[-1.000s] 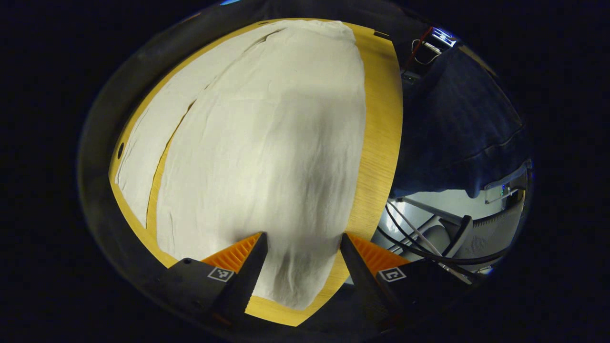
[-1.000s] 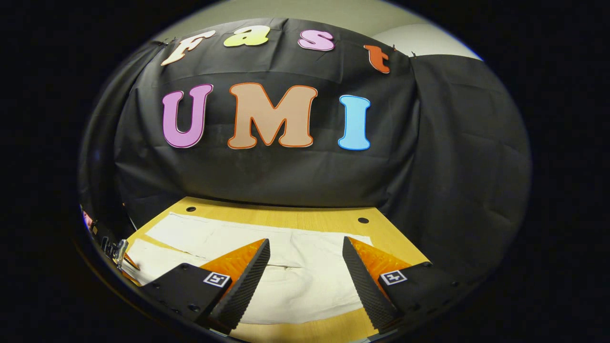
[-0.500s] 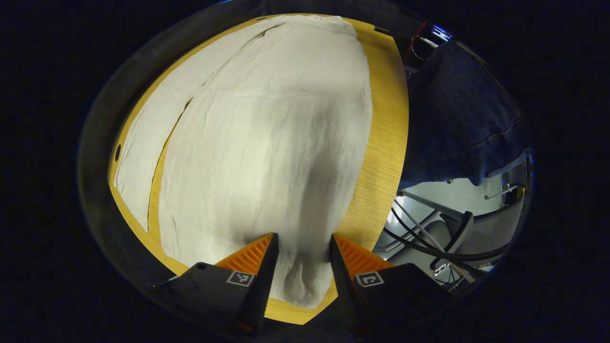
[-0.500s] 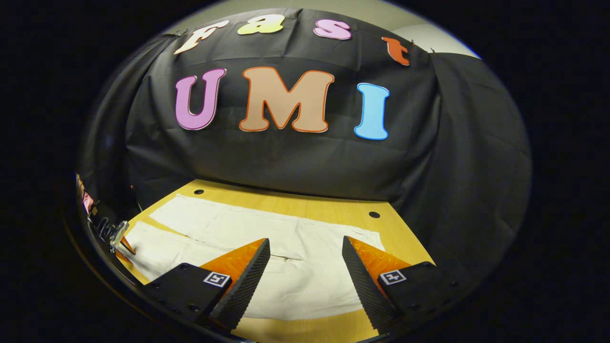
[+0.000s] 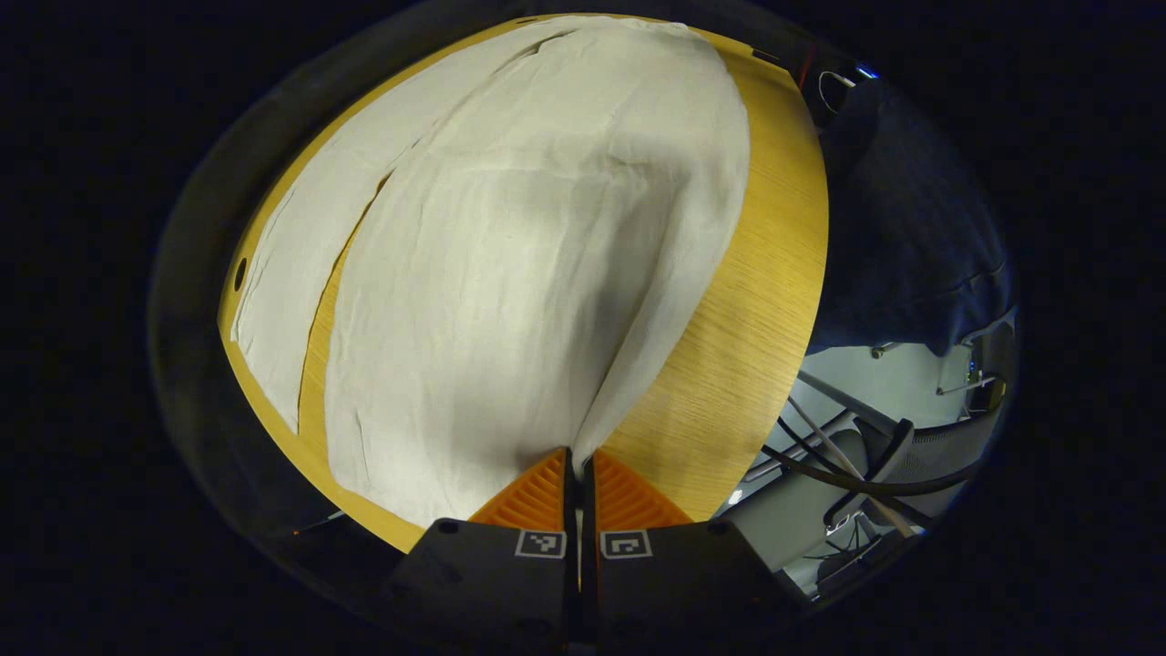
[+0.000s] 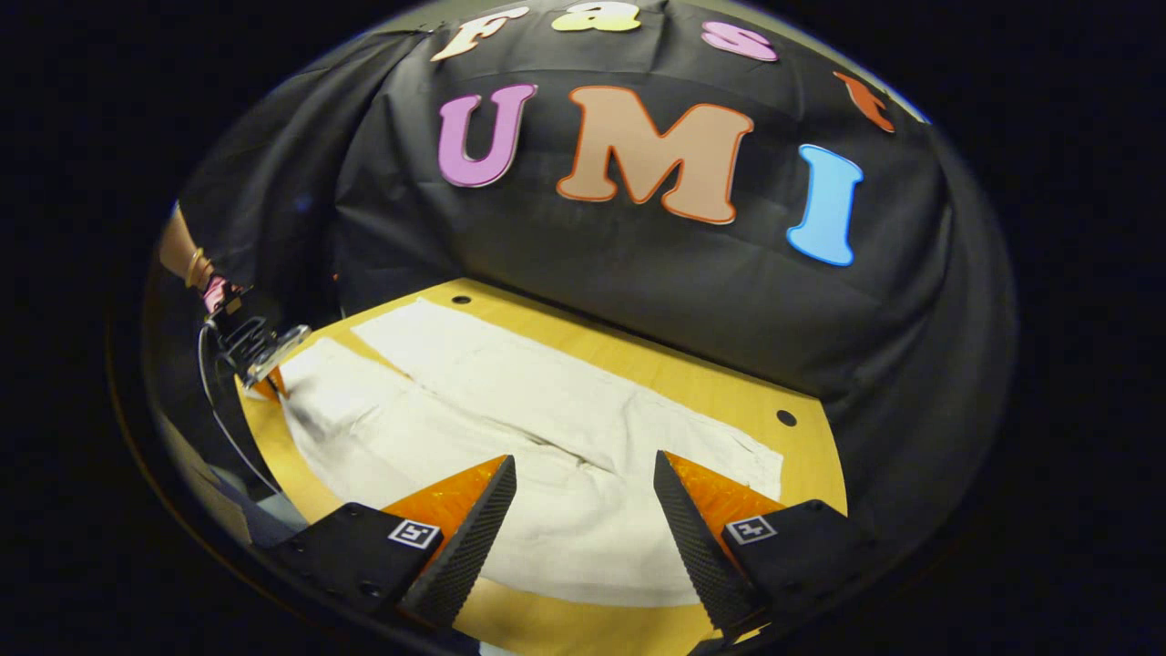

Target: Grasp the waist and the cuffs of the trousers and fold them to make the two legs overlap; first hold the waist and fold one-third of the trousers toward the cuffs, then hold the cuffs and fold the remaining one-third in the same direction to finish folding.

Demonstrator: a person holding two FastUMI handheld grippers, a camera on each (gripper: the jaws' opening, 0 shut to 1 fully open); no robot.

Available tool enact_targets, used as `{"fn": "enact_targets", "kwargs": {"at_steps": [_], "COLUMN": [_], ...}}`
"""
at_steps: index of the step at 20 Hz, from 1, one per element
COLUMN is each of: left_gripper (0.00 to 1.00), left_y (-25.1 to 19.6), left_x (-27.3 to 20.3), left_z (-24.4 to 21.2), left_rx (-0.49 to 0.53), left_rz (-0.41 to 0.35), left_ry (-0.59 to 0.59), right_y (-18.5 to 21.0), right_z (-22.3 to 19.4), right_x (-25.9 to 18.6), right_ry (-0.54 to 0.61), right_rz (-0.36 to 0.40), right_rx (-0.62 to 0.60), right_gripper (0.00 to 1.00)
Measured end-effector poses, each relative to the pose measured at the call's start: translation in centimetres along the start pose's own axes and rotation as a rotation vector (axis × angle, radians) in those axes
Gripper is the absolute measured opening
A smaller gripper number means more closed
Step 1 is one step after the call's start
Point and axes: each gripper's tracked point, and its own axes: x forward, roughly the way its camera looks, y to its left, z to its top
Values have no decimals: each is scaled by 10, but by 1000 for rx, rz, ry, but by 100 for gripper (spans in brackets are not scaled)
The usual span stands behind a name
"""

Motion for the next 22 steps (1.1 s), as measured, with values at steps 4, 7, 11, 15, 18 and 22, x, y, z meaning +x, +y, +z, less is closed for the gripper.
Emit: {"fn": "enact_targets", "kwargs": {"at_steps": [4, 7, 11, 15, 18, 22], "left_gripper": [0, 0, 0, 0, 0, 0], "left_y": [-1, -1, -1, 1, 1, 1], "left_x": [3, 4, 3, 4, 5, 5], "left_z": [0, -1, -1, -1, -1, 0], "left_rx": [-24, -37, -54, -63, -75, -87], "left_rz": [20, 40, 72, 97, 93, 86], "left_ry": [37, 59, 73, 89, 95, 102], "right_y": [-17, -37, -59, -65, -67, -65], "right_z": [-50, -90, -147, -187, -206, -225], "right_x": [-4, -2, 2, 11, 18, 20], "right_ry": [143, 238, 415, 561, 627, 699], "right_rz": [115, 193, 302, 403, 440, 494], "right_rx": [-138, -232, -387, -467, -503, -523], "right_gripper": [98, 98, 97, 98, 98, 98]}}
